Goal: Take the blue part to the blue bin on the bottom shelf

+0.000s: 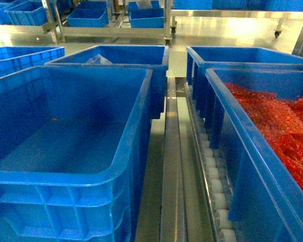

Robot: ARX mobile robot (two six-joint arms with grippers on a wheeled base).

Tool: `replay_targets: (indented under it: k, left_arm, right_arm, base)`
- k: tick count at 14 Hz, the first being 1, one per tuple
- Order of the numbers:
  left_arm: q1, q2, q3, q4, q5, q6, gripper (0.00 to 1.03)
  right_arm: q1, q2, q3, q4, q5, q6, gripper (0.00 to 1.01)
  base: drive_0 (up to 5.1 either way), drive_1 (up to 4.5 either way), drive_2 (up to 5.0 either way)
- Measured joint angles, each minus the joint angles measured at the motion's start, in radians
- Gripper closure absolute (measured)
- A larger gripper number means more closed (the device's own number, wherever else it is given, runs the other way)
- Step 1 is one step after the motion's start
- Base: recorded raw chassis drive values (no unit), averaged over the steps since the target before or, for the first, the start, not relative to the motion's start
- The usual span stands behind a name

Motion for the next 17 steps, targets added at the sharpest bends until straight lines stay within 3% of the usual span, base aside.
replay_targets:
  k: [17]
  left_arm:
    - [0.0,0.0,0.0,0.0,0.0,0.0,0.6]
  right_arm:
    - [0.0,0.0,0.0,0.0,0.0,0.0,0.03]
  base:
    - [0.0,0.0,0.0]
